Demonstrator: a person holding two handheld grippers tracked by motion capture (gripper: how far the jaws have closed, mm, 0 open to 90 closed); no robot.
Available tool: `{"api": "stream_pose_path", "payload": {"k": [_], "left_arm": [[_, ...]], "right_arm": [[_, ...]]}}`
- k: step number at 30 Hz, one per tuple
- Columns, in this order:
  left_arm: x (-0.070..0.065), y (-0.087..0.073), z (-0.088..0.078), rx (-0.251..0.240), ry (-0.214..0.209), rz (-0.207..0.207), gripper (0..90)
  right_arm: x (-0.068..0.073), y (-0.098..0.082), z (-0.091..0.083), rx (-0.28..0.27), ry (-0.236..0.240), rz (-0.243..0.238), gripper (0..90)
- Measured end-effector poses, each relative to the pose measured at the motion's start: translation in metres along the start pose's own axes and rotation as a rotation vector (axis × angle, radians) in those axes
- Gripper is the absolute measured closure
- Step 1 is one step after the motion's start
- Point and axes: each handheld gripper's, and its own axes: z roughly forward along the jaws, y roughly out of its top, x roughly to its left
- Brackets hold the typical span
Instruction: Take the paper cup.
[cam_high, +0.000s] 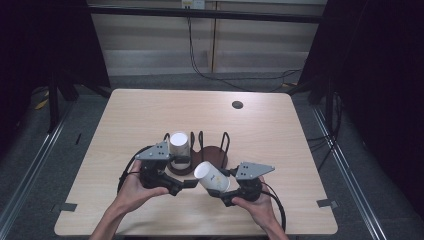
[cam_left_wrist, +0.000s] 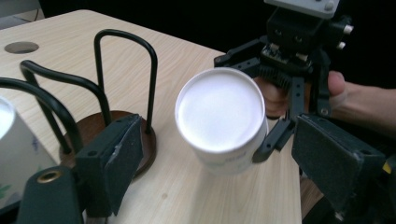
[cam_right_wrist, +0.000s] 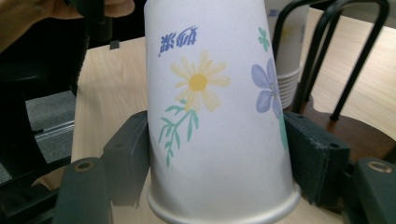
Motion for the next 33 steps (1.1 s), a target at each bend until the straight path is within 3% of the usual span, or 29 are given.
{"api": "stream_pose_path", "payload": {"k": [2, 4, 10, 20, 24, 33], "left_arm": [[0.002, -0.002, -0.003, 0.004, -0.007, -0.006, 18.5], [0.004, -0.004, -0.003, 0.026, 0.02, 0.013, 20.7], [0.008, -0.011, -0.007, 0.066, 0.028, 0.007, 19.2], [0.004, -0.014, -0.005, 0.113, 0.052, 0.083, 19.3], [0.003, -0.015, 0.001, 0.152, 0.023, 0.099, 22.2], [0.0, -0.016, 0.005, 0.191, 0.011, 0.149, 22.2]], "right_arm": [[-0.001, 0.0, -0.003, 0.009, -0.004, 0.004, 29.1], [-0.001, 0.0, -0.004, 0.03, -0.004, 0.001, 29.1], [-0.004, -0.002, -0.006, 0.077, 0.003, 0.022, 29.2], [-0.003, 0.0, -0.001, 0.186, 0.021, 0.01, 29.4], [-0.004, 0.004, -0.002, 0.223, 0.025, 0.001, 29.5], [-0.004, 0.009, 0.0, 0.314, 0.041, -0.028, 29.6]]}}
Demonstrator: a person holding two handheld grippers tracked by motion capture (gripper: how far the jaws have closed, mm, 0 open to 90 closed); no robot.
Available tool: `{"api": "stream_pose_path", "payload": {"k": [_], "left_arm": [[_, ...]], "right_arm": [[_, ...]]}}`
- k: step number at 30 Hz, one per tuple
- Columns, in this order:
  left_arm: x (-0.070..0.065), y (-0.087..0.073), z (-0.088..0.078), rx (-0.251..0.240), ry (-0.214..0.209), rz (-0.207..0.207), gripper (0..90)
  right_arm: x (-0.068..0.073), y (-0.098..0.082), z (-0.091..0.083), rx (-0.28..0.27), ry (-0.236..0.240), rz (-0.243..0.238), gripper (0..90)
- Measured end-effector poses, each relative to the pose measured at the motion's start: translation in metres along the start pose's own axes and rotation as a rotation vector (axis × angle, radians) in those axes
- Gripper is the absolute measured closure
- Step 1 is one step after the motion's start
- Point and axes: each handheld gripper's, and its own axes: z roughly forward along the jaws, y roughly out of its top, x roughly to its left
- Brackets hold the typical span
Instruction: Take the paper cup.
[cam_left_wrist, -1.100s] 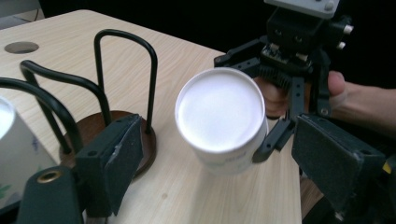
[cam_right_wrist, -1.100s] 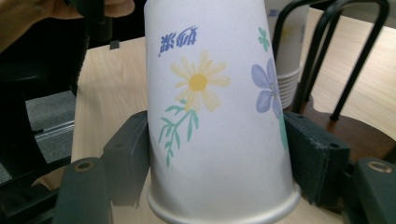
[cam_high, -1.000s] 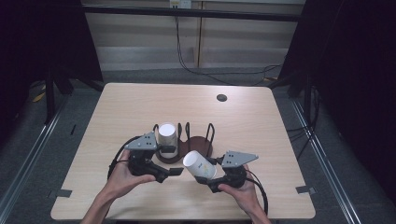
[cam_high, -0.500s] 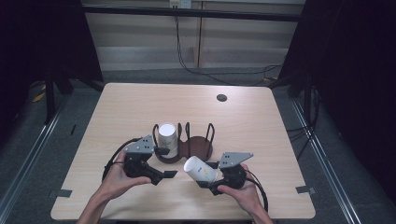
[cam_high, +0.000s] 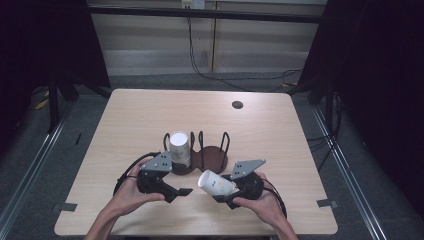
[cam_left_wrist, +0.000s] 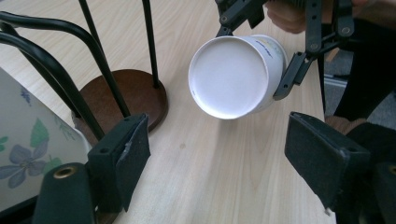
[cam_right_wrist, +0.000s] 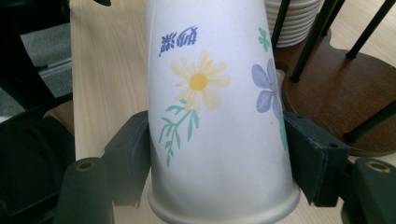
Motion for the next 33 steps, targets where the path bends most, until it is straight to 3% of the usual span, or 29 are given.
{"api": "stream_pose_path", "payload": {"k": [6, 8, 13, 15, 23, 29, 33], "left_arm": [[-0.001, 0.0, 0.004, 0.061, 0.002, 0.01, 18.9], [-0.002, -0.001, 0.004, 0.063, 0.005, 0.016, 25.4], [-0.005, -0.001, 0.005, 0.068, -0.007, 0.03, 20.2], [-0.004, -0.002, 0.006, 0.081, -0.031, 0.032, 23.8], [-0.004, -0.004, 0.007, 0.099, -0.026, 0.022, 20.0], [-0.008, -0.004, 0.014, 0.128, -0.052, 0.049, 22.1], [-0.007, -0.004, 0.017, 0.14, -0.075, 0.043, 24.7]], "right_arm": [[0.0, 0.007, 0.001, 0.047, 0.009, -0.017, 29.7], [0.0, 0.008, 0.001, 0.062, 0.01, -0.024, 29.8], [-0.001, 0.011, 0.002, 0.102, 0.011, -0.04, 29.7], [-0.001, 0.012, 0.002, 0.108, 0.015, -0.048, 29.7], [0.0, 0.016, 0.002, 0.166, 0.025, -0.069, 29.9], [0.0, 0.02, 0.003, 0.211, 0.034, -0.085, 30.1], [0.001, 0.025, 0.005, 0.237, 0.045, -0.102, 30.2]]}}
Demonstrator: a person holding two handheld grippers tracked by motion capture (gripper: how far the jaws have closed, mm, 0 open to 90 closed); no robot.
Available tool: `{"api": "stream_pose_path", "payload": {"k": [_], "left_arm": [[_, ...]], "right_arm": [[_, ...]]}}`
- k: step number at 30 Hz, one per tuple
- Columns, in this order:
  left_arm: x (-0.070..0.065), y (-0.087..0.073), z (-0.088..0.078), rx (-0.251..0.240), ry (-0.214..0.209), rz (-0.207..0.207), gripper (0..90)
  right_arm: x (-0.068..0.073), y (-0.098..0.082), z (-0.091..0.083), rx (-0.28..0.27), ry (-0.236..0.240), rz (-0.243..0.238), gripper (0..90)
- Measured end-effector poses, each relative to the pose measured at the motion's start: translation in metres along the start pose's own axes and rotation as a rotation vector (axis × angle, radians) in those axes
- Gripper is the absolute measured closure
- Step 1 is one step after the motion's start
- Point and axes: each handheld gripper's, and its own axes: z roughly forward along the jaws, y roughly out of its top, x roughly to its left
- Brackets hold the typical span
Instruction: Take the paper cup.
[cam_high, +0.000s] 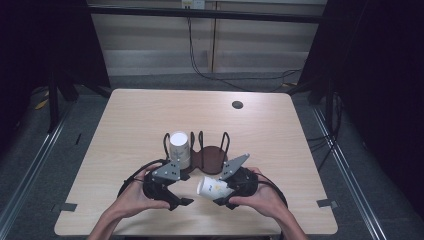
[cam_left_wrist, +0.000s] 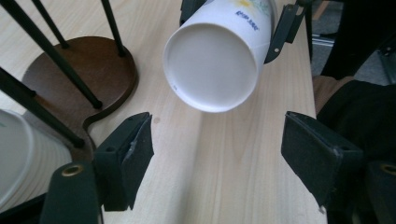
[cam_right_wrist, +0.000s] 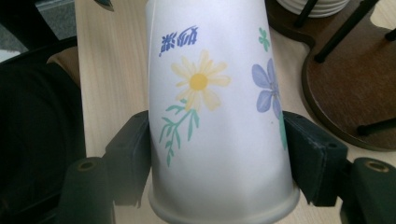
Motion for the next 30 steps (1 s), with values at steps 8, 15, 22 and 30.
{"api": "stream_pose_path", "payload": {"k": [8, 15, 22, 30], "left_arm": [[-0.001, 0.001, 0.002, 0.025, -0.028, 0.003, 24.5], [-0.001, 0.002, 0.002, 0.05, -0.035, 0.018, 27.0], [-0.005, 0.002, 0.005, 0.069, -0.032, 0.049, 28.3], [-0.004, 0.002, 0.006, 0.063, -0.027, 0.037, 22.2]], "right_arm": [[0.001, 0.007, 0.004, 0.035, 0.02, -0.022, 30.2], [0.007, 0.013, 0.008, 0.058, 0.039, -0.048, 30.1], [0.009, 0.022, 0.015, 0.076, 0.053, -0.075, 30.1], [0.011, 0.026, 0.018, 0.078, 0.059, -0.083, 30.1]]}}
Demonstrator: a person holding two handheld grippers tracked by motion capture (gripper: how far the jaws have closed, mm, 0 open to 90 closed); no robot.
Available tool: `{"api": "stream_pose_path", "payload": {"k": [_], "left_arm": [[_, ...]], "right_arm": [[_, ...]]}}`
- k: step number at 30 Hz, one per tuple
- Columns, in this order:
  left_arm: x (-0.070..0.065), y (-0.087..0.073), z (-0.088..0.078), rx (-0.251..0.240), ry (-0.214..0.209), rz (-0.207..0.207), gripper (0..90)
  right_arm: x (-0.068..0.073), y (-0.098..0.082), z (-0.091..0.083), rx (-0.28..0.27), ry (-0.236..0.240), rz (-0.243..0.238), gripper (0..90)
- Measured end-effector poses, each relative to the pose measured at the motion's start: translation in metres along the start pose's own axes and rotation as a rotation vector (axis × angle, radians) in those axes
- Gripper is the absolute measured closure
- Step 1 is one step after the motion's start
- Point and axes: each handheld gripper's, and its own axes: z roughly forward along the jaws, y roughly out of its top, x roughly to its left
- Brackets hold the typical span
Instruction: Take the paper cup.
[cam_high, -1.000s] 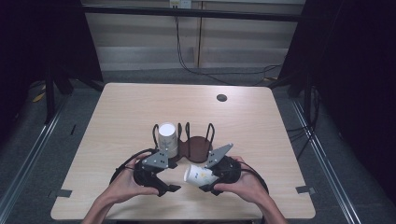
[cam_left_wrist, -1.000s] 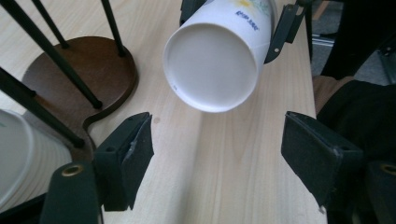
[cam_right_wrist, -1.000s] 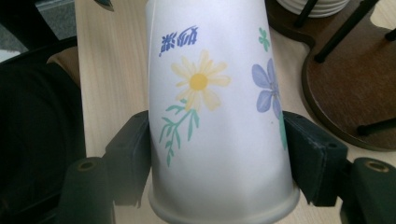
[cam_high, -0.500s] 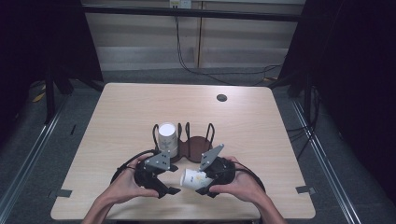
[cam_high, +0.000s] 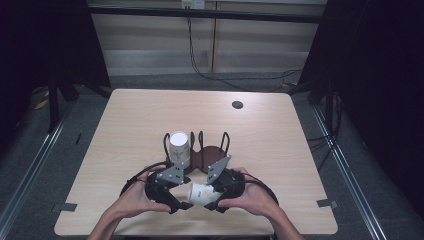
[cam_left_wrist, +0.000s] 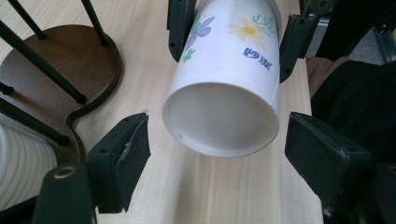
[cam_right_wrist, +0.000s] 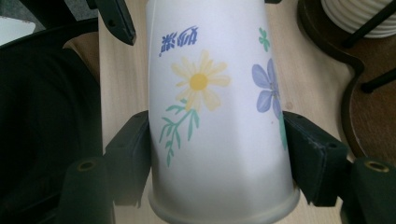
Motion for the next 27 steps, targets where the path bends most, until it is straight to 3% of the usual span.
{"api": "stream_pose_path", "payload": {"k": [3, 6, 9, 27], "left_arm": [[0.0007, 0.0007, 0.0023, 0.001, -0.018, -0.004, 22.5], [0.0028, 0.0003, 0.0036, -0.008, -0.052, -0.02, 28.4], [0.0035, 0.0001, 0.0024, -0.008, -0.054, -0.015, 33.5], [0.0022, 0.0026, 0.0057, 0.001, -0.087, -0.011, 35.8]], "right_arm": [[0.001, 0.003, 0.0014, 0.002, 0.003, -0.009, 30.1], [0.0019, 0.0059, 0.0028, 0.0, 0.004, -0.019, 30.1], [0.0021, 0.0084, 0.0054, 0.001, 0.011, -0.031, 30.1], [0.005, 0.006, 0.0074, -0.009, 0.032, -0.039, 30.0]]}}
